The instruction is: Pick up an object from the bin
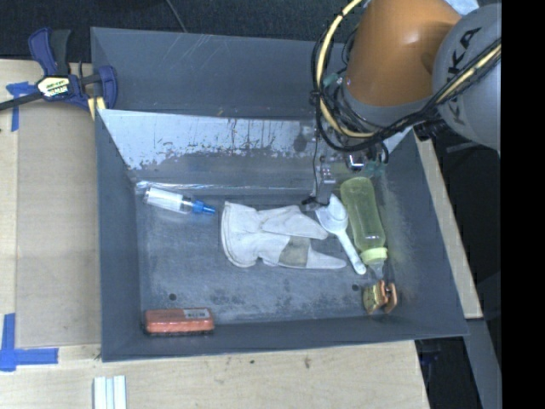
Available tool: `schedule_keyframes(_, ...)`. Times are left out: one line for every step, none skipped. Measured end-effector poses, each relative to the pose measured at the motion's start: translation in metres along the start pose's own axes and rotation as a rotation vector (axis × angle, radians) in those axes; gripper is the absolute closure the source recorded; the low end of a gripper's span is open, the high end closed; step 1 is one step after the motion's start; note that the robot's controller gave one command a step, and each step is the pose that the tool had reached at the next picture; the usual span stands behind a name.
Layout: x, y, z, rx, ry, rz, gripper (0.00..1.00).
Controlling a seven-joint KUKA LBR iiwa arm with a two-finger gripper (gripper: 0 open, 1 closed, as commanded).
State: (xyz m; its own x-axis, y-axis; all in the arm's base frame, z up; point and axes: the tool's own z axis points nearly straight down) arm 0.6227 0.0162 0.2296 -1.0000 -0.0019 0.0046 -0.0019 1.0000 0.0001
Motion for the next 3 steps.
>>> schedule_keyframes(-0.0014,-0.0001,-0.0053,0.0,-0.009,0.001,1.0)
schedule_keyframes(-0.0014,-0.0001,-0.0053,0.0,-0.009,0.001,0.0)
schedule_keyframes(-0.0014,-0.0001,-0.0053,0.0,-0.009,0.001,0.0)
